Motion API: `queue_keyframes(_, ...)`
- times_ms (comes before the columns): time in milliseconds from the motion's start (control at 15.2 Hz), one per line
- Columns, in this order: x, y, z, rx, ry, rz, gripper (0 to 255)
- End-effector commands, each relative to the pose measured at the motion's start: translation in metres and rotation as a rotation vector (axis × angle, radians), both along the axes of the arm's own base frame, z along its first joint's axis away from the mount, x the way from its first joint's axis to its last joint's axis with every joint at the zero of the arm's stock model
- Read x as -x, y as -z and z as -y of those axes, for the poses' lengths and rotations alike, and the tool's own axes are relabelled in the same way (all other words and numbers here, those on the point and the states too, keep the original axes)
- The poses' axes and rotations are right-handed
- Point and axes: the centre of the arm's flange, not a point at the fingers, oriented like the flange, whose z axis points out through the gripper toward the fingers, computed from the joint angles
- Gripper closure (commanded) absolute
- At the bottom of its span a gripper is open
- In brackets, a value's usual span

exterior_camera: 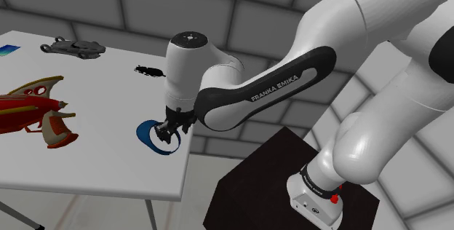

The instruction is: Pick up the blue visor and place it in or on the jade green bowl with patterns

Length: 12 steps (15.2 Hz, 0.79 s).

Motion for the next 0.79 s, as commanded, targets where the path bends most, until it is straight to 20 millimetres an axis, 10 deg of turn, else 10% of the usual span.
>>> queue_keyframes(0, 0.000, 0.000, 0.000, 0.000, 0.000, 0.000, 255)
queue_keyframes(726, 0.000, -0.016, 0.000, 0.000, 0.000, 0.000, 255)
